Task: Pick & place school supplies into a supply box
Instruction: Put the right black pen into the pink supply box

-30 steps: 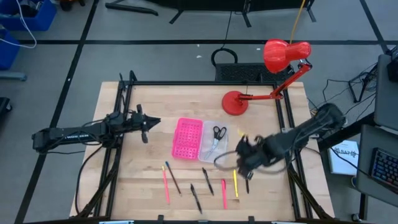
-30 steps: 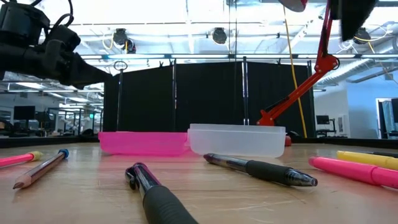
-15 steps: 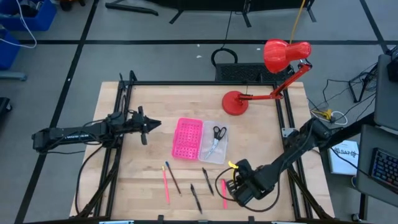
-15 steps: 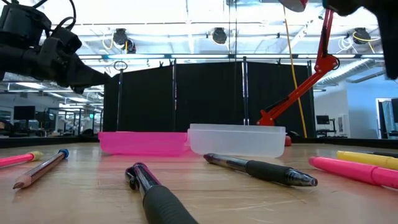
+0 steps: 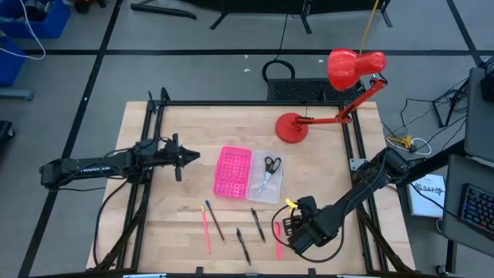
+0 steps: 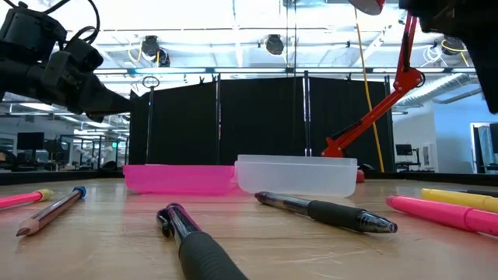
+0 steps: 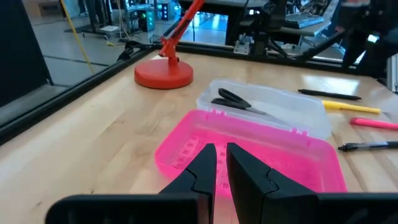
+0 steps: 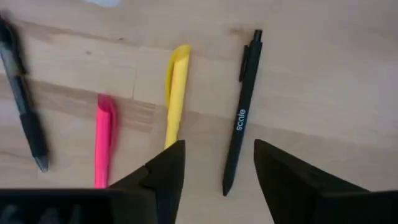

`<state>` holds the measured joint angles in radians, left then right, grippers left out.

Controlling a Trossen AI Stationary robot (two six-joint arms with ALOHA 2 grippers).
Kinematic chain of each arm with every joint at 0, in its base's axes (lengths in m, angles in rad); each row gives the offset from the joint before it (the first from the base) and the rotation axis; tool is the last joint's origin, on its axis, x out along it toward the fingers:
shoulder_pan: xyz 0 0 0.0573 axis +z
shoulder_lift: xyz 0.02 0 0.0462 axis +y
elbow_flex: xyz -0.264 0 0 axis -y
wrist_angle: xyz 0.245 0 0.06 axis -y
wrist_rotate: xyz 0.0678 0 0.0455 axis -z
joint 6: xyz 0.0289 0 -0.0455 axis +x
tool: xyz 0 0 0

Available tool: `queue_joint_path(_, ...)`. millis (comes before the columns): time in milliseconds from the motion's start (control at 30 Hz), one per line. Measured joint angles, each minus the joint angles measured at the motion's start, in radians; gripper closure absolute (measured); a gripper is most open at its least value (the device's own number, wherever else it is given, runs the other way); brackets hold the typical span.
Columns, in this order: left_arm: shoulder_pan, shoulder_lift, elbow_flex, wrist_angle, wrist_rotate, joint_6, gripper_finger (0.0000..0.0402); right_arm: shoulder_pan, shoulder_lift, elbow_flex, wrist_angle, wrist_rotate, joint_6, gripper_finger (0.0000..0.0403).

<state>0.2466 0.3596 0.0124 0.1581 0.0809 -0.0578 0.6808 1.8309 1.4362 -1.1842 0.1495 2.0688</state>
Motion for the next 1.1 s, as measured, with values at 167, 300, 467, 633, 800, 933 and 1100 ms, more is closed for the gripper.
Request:
queue_joint_path(167,0.0,0.0,0.0,0.032,-0.003,0.0,0.0355,0.0,0.0,-0.103,0.097,-0.002,0.022,0.0222)
queue_joint_path(300,0.0,0.0,0.0,0.049,-0.003,0.001,0.0355,-0.013,0.001,-0.225,0.243,0.0,0.019,0.0232)
queue_joint_path(467,0.0,0.0,0.0,0.057,-0.004,0.002,0.0355,-0.046,-0.009,-0.377,0.424,-0.103,-0.023,0.024)
queue_joint_path(633,0.0,0.0,0.0,0.056,-0.004,0.015,0.0355,-0.058,-0.01,-0.461,0.454,-0.172,-0.05,0.0248)
queue_joint_path(800,0.0,0.0,0.0,0.055,-0.004,0.056,0.0355,-0.058,-0.009,-0.474,0.473,-0.205,-0.09,0.0277)
queue_joint_path(933,0.0,0.0,0.0,0.055,-0.004,0.055,0.0355,-0.066,-0.008,-0.474,0.485,-0.223,-0.092,0.0332)
queue_joint_path(1100,0.0,0.0,0.0,0.055,-0.004,0.048,0.0355,-0.081,-0.008,-0.474,0.489,-0.241,-0.15,0.0382)
